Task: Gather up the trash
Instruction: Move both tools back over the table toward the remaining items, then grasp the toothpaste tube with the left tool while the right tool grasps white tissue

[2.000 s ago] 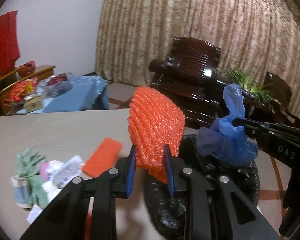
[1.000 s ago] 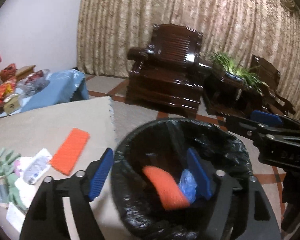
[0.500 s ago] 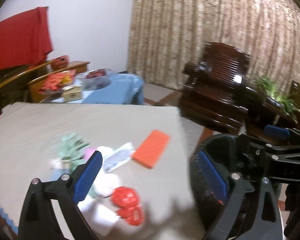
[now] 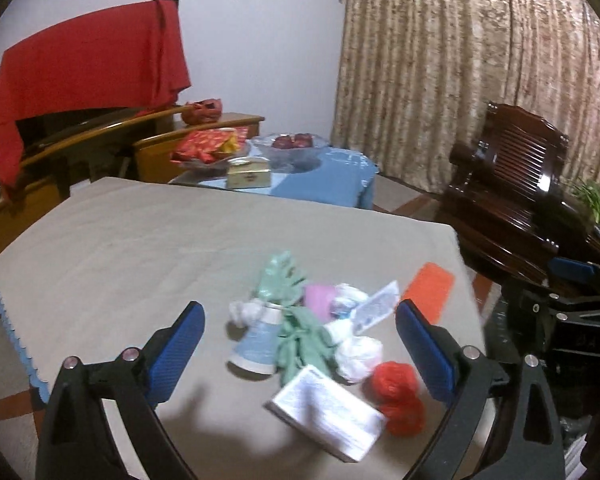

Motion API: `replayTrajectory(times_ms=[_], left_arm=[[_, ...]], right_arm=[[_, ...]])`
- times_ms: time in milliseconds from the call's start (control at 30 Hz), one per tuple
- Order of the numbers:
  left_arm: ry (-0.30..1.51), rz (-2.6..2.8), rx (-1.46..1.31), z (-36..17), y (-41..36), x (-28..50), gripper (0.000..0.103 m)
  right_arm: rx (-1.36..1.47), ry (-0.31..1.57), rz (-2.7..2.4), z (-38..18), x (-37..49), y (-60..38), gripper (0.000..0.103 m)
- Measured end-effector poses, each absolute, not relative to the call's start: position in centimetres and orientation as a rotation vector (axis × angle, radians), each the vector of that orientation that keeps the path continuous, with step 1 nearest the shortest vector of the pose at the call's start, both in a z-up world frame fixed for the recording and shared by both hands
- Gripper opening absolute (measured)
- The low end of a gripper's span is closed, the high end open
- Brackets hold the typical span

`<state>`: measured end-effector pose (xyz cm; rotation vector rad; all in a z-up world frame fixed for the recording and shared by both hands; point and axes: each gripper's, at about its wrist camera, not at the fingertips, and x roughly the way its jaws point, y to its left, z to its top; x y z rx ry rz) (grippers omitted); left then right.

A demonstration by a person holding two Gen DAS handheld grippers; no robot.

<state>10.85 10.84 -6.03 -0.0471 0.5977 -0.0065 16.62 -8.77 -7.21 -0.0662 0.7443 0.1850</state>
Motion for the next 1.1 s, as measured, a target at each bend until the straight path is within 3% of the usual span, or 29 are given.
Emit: replayTrajectory(times_ms=[1100], left_arm=[[0.68,0.024,-0.053,-11.5,15.1,16.3,0.092]], right_arm=[[-0.102,0.793,0.165,-13.6,23.3,-5.8,0.096]])
